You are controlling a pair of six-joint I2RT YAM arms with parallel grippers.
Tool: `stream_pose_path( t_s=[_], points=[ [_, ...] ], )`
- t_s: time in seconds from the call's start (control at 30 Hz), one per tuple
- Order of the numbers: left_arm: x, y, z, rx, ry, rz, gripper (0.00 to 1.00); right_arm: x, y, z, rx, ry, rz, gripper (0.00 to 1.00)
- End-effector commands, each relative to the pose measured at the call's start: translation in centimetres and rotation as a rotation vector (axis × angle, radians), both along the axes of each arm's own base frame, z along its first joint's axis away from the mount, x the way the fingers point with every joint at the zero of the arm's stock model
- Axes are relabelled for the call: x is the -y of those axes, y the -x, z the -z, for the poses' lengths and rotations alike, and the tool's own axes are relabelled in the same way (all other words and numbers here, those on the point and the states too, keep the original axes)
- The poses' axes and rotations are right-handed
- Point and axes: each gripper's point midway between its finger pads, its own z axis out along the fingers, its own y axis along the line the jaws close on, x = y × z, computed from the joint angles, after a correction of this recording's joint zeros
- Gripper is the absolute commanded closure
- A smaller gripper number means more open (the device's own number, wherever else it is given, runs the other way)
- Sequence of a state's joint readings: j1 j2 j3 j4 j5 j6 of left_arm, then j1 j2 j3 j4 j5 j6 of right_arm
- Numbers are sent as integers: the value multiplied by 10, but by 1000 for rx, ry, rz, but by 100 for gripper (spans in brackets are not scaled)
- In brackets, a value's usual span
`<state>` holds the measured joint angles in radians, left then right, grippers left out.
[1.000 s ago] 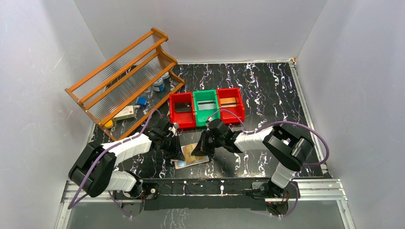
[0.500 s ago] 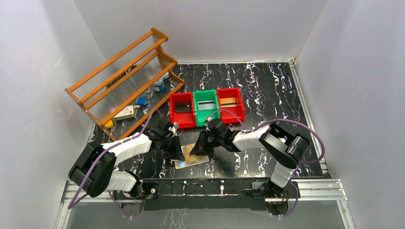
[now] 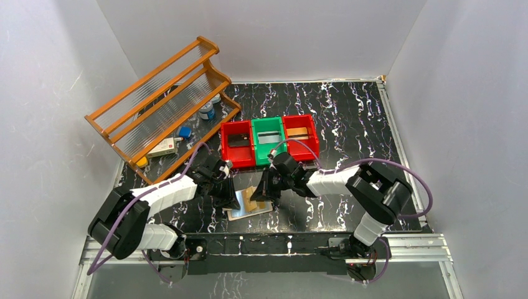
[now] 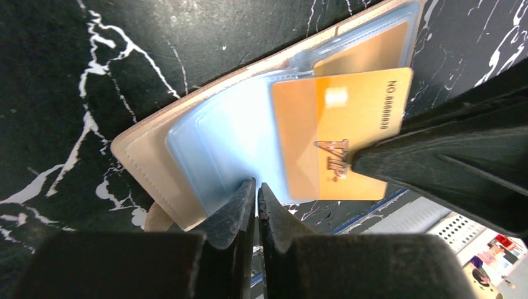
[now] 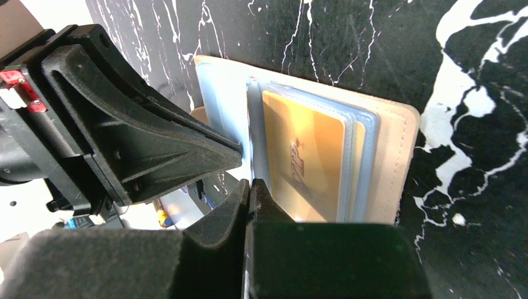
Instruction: Take the credit cards out of the card holder
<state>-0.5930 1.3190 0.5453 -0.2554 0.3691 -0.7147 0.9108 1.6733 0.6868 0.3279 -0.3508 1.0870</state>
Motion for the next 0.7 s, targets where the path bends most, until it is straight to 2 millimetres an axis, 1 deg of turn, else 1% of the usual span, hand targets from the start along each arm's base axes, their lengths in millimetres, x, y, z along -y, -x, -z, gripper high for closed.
stream_pose_path(
  t_s=[0.0, 0.1, 0.2, 0.33, 0.47, 0.67],
  points=[
    [-15, 2, 1, 19, -76, -14, 95, 5, -14, -20, 87, -15, 7, 97],
    [-17, 1, -1, 31, -85, -23, 94, 7, -15, -24, 95, -11, 5, 97],
    [-17, -1, -5, 47, -84, -35, 92, 8, -17, -31, 119, -16, 13, 98],
    [-17, -6, -15, 85, -71, -47, 84, 10, -22, -42, 157, -22, 26, 100],
    [-16, -11, -25, 121, -58, -56, 80, 13, -27, -50, 191, -17, 41, 100],
    [-18, -16, -33, 157, -60, -79, 73, 18, -33, -61, 235, -10, 67, 100]
  ],
)
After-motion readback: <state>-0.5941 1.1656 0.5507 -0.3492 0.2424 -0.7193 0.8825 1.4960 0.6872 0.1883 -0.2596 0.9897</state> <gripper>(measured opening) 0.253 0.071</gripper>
